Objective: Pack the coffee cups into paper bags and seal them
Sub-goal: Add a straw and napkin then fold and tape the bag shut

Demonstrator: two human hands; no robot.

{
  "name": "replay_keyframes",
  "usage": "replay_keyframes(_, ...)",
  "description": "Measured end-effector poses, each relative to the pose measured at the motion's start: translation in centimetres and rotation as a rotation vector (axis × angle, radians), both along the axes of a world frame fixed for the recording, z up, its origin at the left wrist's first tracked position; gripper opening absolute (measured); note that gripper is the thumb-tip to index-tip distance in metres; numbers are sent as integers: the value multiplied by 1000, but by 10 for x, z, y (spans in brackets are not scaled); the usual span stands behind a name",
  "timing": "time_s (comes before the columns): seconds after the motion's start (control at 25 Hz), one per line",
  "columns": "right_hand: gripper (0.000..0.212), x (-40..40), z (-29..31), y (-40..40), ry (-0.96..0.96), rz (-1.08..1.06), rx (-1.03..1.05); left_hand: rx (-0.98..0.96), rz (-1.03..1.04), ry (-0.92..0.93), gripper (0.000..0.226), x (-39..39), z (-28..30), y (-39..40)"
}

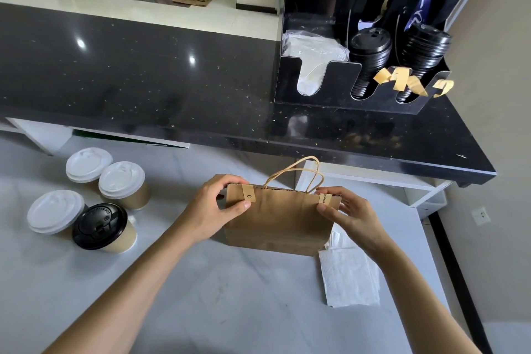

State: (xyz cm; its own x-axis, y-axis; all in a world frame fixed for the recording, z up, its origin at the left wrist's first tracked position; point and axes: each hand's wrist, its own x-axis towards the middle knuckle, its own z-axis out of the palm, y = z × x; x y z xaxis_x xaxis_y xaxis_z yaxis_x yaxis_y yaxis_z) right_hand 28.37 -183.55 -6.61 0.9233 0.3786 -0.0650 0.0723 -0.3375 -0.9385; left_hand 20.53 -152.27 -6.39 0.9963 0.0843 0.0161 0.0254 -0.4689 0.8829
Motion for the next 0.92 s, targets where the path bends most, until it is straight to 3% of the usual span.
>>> replay_keyframes(0.12, 41, -4, -7, -2, 30, -11, 26, 1, 21, -24, 47, -2, -5, 0)
replay_keyframes(0.28, 81, -19, -32, -5, 120, -40, 91, -68, 90, 42, 84, -14, -21, -3)
replay_keyframes(0.4, 90, -33, -51, -3, 159, -53, 109, -98, 111, 72, 99, -25, -37, -8)
replay_keyframes(0.56, 79, -51, -71, 3, 182, -74, 76, -171, 131, 116, 95, -39, -53, -13)
replay_keyframes(0.72, 49, -61, -88, 10, 139, -146, 22, -248, 143, 162, 80, -49, -58, -19)
replay_keyframes(0.92, 34, -64, -78, 19, 116, -190, 25, -282, 172, 115, 81, -62, -47, -24)
